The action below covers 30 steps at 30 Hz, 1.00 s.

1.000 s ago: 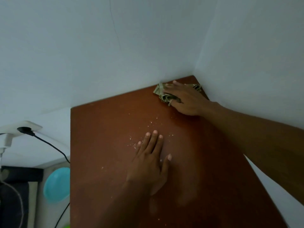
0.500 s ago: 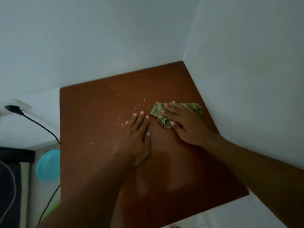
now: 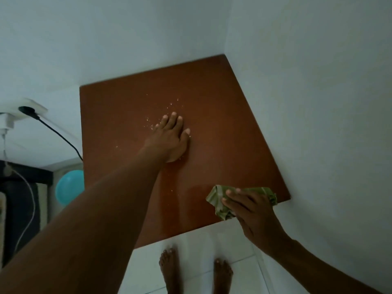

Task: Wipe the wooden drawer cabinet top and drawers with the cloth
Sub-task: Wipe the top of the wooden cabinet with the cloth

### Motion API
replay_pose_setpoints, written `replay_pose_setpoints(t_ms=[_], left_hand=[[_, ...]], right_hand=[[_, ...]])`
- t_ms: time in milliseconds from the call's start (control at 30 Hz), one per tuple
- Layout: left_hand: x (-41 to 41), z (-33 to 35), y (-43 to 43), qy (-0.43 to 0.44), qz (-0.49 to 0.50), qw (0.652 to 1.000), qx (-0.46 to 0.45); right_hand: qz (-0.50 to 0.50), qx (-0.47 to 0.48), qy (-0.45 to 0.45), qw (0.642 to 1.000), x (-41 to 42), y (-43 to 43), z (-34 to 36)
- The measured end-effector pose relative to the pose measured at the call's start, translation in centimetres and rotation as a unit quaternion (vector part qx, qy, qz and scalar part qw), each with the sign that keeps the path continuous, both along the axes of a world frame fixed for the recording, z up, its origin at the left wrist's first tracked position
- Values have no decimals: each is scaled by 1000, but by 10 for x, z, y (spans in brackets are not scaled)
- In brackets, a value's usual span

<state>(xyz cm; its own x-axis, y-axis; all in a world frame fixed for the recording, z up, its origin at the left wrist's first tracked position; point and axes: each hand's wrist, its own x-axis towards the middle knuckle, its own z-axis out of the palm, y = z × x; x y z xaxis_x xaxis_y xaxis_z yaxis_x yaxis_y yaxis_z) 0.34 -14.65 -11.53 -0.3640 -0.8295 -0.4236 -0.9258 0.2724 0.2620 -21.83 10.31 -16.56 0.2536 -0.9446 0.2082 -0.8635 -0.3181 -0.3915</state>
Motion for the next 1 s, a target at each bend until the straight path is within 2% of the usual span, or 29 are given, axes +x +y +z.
replay_pose_setpoints(t_ms=[133,233,333,433,500,600,700,767,900,1000], left_hand=[[10,12,22,-12,-20,1000,-6],[36,15,38,-12,-25,999,-24],[57,8,37,-11,-12,999,-30],[64,-5,38,15,14,1000,-16],[64,-14,40,30,26,999,-14],[65,-21,40,26,15,999,-17],[68,-22,39,27,7,999,-27],[68,-23,40,25,7,999,-26],[67,-26,42,21,12,999,-36],[68,-26,42,25,15,999,-32]], right_hand=[[10,-18,51,999,5,17,8],[-3,-19,-26,999,13,-11,34],[-38,-31,-87,995,25,-109,66],[-64,-34,-100,992,42,-241,84],[-46,-38,-71,996,57,-315,87],[-2,25,11,1000,71,-387,78],[43,95,105,989,72,-407,57],[45,103,130,985,70,-406,46],[77,130,128,980,65,-401,34],[86,119,77,986,63,-371,18]])
